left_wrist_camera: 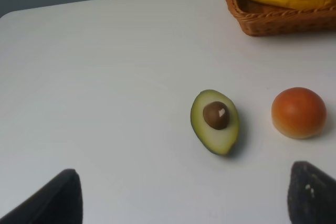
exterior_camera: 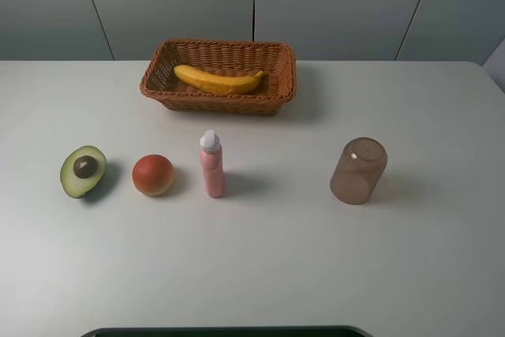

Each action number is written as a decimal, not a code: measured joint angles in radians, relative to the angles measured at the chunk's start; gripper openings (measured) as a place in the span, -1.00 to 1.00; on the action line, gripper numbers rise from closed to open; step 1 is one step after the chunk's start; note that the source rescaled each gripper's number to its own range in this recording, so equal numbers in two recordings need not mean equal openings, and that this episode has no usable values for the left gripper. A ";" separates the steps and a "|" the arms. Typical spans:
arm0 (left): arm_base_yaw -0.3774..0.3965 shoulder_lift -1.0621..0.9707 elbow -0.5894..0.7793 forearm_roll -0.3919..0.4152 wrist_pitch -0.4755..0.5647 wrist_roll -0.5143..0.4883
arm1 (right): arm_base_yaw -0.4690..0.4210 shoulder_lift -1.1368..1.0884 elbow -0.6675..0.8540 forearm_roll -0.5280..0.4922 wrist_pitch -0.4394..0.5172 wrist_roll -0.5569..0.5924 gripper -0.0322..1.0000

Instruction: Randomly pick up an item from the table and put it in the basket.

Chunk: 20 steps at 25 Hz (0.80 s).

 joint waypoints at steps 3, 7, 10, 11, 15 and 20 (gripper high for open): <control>0.000 0.000 0.000 0.000 0.000 0.000 | 0.000 -0.097 0.047 0.021 0.015 0.011 0.99; 0.000 0.000 0.000 0.000 0.000 0.000 | 0.000 -0.266 0.153 0.049 0.019 0.041 0.99; 0.000 0.000 0.000 0.000 0.000 0.007 | 0.000 -0.389 0.294 0.049 0.020 0.082 0.99; 0.000 0.000 0.000 0.000 0.000 0.007 | 0.000 -0.437 0.337 0.049 0.021 0.094 0.99; 0.000 0.000 0.000 0.000 0.000 0.007 | -0.004 -0.622 0.544 0.059 0.024 0.156 0.99; 0.000 0.000 0.000 0.000 0.000 0.007 | -0.004 -0.819 0.799 0.128 0.007 0.212 0.99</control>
